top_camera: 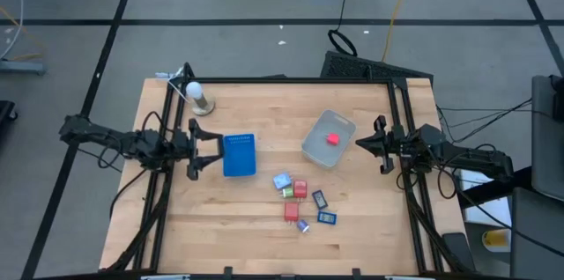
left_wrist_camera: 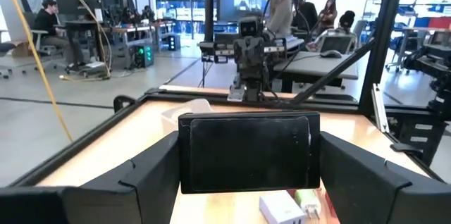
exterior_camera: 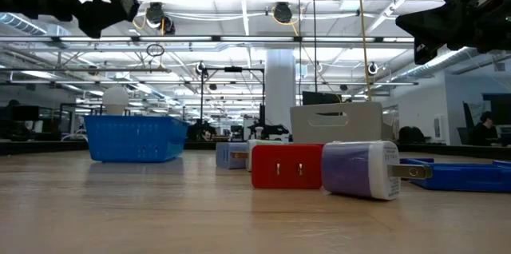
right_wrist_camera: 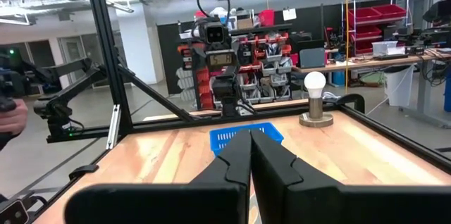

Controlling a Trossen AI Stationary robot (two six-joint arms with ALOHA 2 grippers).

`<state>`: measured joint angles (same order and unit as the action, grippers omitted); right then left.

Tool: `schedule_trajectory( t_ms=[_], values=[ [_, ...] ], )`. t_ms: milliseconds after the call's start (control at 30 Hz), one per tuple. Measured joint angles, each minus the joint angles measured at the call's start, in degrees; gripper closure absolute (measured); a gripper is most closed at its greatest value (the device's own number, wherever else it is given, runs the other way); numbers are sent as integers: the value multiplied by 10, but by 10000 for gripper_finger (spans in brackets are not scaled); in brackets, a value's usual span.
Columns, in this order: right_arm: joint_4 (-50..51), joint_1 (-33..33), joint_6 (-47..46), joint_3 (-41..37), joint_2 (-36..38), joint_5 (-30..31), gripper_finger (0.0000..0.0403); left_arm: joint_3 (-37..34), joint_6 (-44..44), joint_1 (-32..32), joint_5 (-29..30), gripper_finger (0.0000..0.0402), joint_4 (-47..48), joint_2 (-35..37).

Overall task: Pick & Place Office items
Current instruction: Put the black digital clock into the blue bin

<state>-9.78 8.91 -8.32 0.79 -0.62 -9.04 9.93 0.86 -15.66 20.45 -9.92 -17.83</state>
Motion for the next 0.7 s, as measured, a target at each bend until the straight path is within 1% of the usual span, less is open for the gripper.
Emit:
schedule_trajectory(
  t_ms=[467, 700],
  values=[
    [0, 0, 0, 0, 0, 0, 403, -70, 8, 0, 0, 117, -66, 3],
    [0, 0, 0, 0, 0, 0, 403, -73, 9, 0, -1, 117, -76, 3]
  ],
)
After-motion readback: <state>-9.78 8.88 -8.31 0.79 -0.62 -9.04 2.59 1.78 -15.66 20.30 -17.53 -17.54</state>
